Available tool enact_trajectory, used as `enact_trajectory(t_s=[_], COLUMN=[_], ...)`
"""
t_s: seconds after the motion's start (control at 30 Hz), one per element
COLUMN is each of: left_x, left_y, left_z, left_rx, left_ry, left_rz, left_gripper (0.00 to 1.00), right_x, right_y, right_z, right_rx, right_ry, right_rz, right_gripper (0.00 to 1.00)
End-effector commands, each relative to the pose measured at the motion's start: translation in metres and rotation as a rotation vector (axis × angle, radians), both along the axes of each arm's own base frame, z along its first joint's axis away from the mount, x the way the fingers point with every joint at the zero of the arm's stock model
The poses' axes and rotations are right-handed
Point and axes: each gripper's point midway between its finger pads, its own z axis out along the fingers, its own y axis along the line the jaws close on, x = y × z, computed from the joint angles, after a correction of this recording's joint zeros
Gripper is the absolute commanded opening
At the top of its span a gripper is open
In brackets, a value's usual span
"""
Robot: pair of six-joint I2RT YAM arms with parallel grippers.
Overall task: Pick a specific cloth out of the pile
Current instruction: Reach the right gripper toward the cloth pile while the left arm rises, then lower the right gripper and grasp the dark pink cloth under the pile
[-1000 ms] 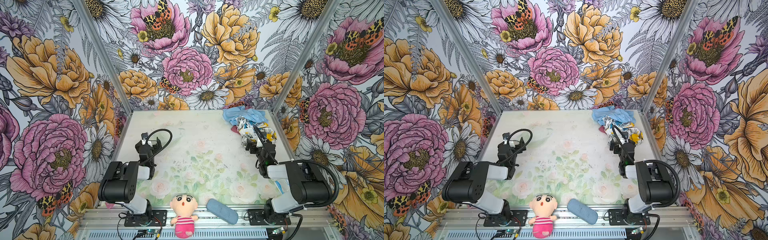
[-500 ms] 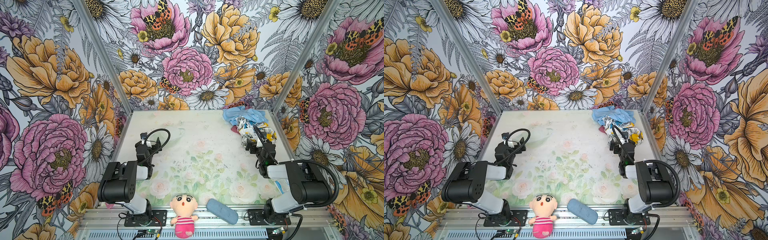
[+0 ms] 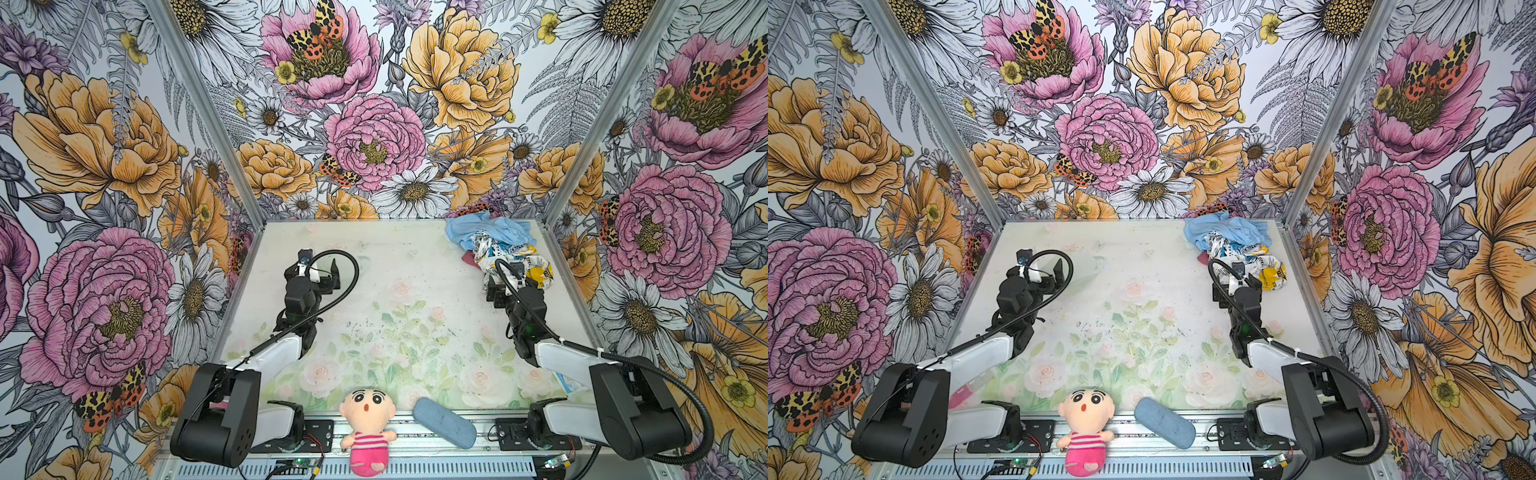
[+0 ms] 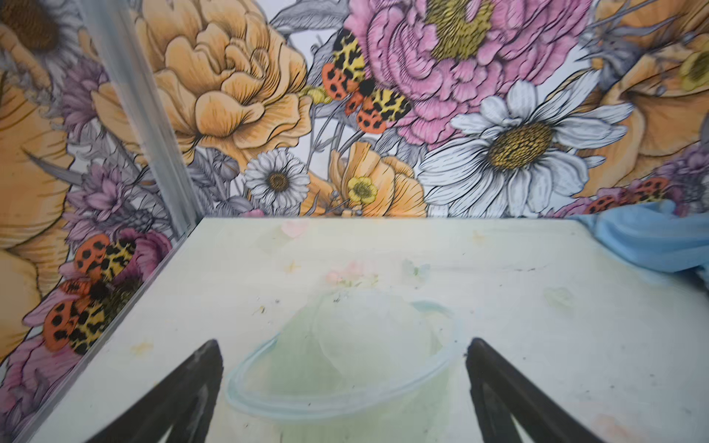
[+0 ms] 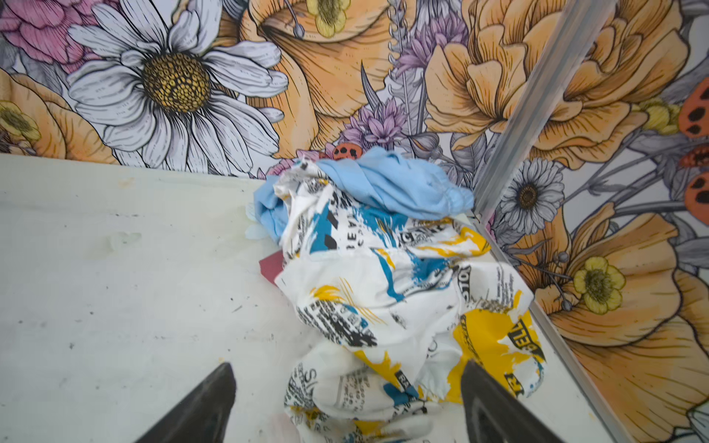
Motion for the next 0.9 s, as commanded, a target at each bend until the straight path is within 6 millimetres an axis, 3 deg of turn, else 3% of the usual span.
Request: enact_trajectory(t_s=[0.0, 0.17, 0.27, 0.33, 0.4, 0.57, 0.77, 0.87], left_x=[-0.001, -0.01, -0.025, -0.031, -0.034, -0.04, -0.044, -0.044], left_y=[-0.044, -0.123, -0.156, -0.168, -0.171, -0.164, -0.157, -0.157], left_z=[-0.004, 0.018, 0.022, 0.023, 0.02, 0.009, 0.009, 0.012], left_rx=[-0.013, -0.043, -0.057, -0.062, -0.043, -0.038, -0.079, -0.098], left_ry=[0.158, 0.294, 0.342, 0.348, 0.347, 0.363, 0.359, 0.347], left_rz=[-0.146, -0.45, -0.596, -0.625, -0.61, -0.551, -0.515, -0.516], left_gripper=[0.99, 0.99, 0.99, 0.99, 0.99, 0.99, 0.99, 0.99], right_x=[-0.003, 0.017, 0.043, 0.06, 0.076, 0.098, 0.121, 0.13], right_y=[0.004, 0.037, 0.06, 0.074, 0.086, 0.104, 0.103, 0.103], right_z=[0.002, 0.004, -0.004, -0.015, -0.025, -0.056, -0.097, -0.105], right_rx=[-0.008, 0.017, 0.036, 0.037, 0.018, -0.034, -0.078, -0.09], right_ry=[0.135, 0.277, 0.385, 0.46, 0.516, 0.601, 0.714, 0.722], right_rz=[-0.026, 0.041, 0.081, 0.111, 0.118, 0.09, -0.011, -0.039], right_gripper=[0.92, 0.93, 0.78, 0.7, 0.6, 0.49, 0.45, 0.44])
